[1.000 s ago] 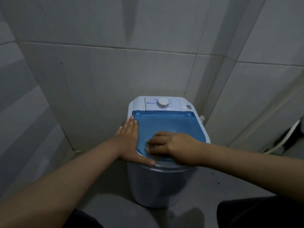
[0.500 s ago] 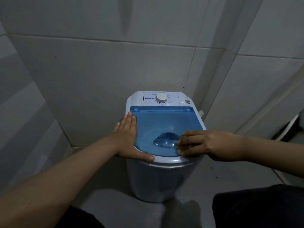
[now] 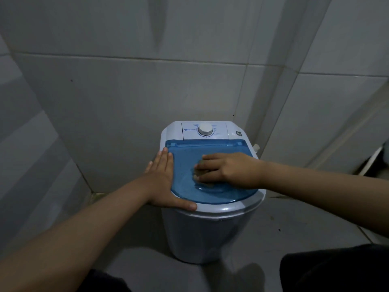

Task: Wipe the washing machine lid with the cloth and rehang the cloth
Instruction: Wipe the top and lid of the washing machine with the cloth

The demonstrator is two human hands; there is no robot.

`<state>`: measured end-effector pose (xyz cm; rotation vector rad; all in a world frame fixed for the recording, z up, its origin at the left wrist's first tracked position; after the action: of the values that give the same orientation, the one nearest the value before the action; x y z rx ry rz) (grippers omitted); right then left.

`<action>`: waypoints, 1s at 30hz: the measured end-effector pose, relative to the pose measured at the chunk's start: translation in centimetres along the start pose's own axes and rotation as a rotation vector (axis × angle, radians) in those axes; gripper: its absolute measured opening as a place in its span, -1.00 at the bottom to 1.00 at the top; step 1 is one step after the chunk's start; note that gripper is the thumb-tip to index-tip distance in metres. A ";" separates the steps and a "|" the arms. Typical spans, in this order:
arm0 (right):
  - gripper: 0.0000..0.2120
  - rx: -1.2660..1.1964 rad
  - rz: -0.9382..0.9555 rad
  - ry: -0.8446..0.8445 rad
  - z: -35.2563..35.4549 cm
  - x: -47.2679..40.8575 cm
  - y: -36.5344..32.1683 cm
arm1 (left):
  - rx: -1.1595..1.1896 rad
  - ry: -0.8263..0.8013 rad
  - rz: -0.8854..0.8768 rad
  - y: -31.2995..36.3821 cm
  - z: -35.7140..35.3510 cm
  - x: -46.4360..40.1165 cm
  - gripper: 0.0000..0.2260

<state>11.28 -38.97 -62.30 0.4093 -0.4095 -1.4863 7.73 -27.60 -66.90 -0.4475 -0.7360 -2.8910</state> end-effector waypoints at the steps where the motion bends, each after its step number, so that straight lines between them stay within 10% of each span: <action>1: -0.68 0.010 0.012 0.016 -0.4 -0.2 -0.1 | 0.001 0.000 0.000 0.0 0.0 0.0 0.44; 12: -0.71 0.079 0.138 0.028 -0.2 1.3 0.3 | 0.007 0.013 -0.010 -0.1 -0.1 -0.1 0.44; 25: -0.65 0.114 -0.010 -0.560 0.5 2.7 2.6 | 0.001 0.009 -0.003 -0.1 0.1 0.3 0.44; 30: -0.65 -0.201 -0.216 -0.238 3.3 1.6 2.8 | -0.010 0.006 -0.002 0.0 0.1 0.0 0.44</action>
<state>12.17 -40.51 -58.01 0.1181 -0.4081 -1.7769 7.71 -27.55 -66.82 -0.4396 -0.7219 -2.8974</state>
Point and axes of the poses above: each hand's wrist, its own x-axis away from the middle knuckle, its own z-axis out of the back of the hand, y = z × x, the point moved 9 cm from there along -x, towards the middle knuckle, and after that the axes turned 13 degrees about x, right-handed, at the moved point
